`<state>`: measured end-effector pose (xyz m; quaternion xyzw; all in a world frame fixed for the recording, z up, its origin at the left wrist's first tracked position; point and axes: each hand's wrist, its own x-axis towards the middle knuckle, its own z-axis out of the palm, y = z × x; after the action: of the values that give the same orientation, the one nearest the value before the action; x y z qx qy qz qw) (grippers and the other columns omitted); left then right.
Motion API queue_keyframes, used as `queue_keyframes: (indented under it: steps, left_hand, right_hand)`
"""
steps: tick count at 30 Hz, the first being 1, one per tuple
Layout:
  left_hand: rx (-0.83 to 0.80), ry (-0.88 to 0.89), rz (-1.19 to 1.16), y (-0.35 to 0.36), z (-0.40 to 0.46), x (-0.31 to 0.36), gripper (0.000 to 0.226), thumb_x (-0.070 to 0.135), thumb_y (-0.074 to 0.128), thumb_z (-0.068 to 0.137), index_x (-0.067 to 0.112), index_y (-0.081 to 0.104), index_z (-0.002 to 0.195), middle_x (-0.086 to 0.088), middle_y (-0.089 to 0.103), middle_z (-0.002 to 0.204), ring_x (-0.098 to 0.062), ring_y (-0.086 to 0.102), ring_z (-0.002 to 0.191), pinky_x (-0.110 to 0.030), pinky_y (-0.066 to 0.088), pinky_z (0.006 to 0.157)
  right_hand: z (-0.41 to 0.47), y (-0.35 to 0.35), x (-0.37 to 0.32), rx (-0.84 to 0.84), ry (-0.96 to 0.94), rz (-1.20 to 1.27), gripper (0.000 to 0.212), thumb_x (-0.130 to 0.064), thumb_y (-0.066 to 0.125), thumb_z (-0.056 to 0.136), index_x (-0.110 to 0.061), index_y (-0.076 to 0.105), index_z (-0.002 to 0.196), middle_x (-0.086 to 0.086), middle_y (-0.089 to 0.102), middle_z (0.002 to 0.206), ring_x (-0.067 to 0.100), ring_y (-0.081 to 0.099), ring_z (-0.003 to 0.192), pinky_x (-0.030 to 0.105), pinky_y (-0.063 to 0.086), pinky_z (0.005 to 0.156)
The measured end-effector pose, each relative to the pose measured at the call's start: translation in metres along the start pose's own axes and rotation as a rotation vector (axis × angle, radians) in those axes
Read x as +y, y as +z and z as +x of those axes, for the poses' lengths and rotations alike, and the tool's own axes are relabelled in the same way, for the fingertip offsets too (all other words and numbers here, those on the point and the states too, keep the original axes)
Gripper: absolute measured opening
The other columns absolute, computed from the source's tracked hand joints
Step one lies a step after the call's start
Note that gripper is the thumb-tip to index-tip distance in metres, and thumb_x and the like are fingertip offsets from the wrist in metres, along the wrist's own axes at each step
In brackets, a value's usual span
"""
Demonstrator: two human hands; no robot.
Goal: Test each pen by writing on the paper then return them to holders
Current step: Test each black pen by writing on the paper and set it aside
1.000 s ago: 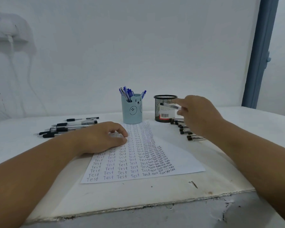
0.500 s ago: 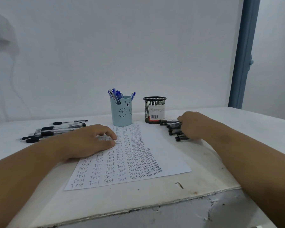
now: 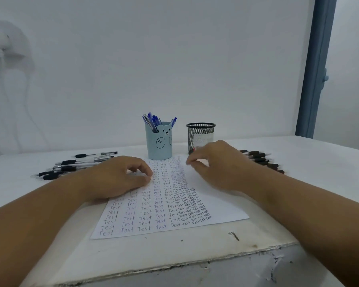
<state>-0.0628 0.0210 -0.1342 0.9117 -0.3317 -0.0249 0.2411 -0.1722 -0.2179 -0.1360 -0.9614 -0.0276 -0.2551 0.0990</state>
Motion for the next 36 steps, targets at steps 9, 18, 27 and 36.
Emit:
queue_keyframes:
  steps: [9,18,27,36]
  left_hand:
    - [0.319,-0.013,0.130,-0.029,0.009,-0.042,0.016,0.016,0.067,0.093,0.031,0.071,0.091,0.009,0.066,0.108,-0.012,0.061,0.103,-0.021,0.043,0.086]
    - [0.243,-0.203,0.265,-0.048,0.001,-0.073,0.018,0.012,0.073,0.087,0.024,0.075,0.101,0.001,0.067,0.108,-0.015,0.060,0.101,-0.020,0.040,0.081]
    - [0.727,-0.062,-0.422,-0.044,0.009,-0.052,0.026,0.013,0.036,0.105,0.012,0.056,0.088,-0.003,0.066,0.079,-0.016,0.057,0.061,-0.023,0.041,0.052]
    - [0.568,0.036,-1.870,-0.054,0.001,-0.036,0.040,0.042,0.034,0.097,0.014,0.045,0.070,0.003,0.025,0.056,-0.014,0.020,0.044,-0.023,0.024,0.049]
  right_hand:
    - [0.002,0.016,-0.022,-0.125,-0.227,0.073,0.013,-0.035,0.064,0.094,-0.028,0.075,0.093,-0.018,0.068,0.090,0.000,0.060,0.085,0.024,0.050,0.083]
    - [0.002,0.019,-0.017,-0.123,-0.247,0.107,0.008,-0.037,0.064,0.093,-0.033,0.070,0.091,-0.022,0.064,0.089,0.000,0.058,0.088,0.017,0.047,0.077]
    - [0.001,0.023,-0.015,-0.115,-0.247,0.142,0.007,-0.033,0.065,0.092,-0.033,0.070,0.086,-0.021,0.066,0.088,0.002,0.059,0.088,0.014,0.045,0.073]
    - [0.002,0.022,-0.015,-0.127,-0.245,0.155,0.007,-0.035,0.065,0.091,-0.037,0.067,0.085,-0.022,0.065,0.089,0.003,0.059,0.090,0.013,0.042,0.072]
